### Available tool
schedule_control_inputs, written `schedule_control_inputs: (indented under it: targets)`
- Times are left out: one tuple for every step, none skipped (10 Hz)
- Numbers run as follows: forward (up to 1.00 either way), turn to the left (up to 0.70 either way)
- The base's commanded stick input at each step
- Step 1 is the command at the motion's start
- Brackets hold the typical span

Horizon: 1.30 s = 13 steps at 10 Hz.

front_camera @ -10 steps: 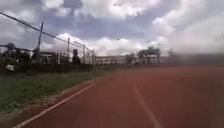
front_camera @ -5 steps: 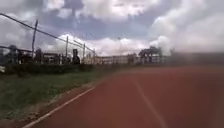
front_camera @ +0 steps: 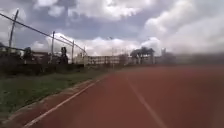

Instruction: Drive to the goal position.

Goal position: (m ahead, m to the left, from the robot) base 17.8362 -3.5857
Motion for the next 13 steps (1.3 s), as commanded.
schedule_control_inputs:
  targets:
    - [1.00, 0.00]
    - [1.00, 0.00]
    - [1.00, -0.19]
    - [1.00, -0.38]
    - [1.00, -0.37]
    - [1.00, -0.17]
    - [1.00, 0.00]
    - [1.00, 0.00]
    - [1.00, 0.00]
    - [1.00, 0.00]
    - [1.00, 0.00]
    - [1.00, 0.00]
    - [1.00, 0.00]
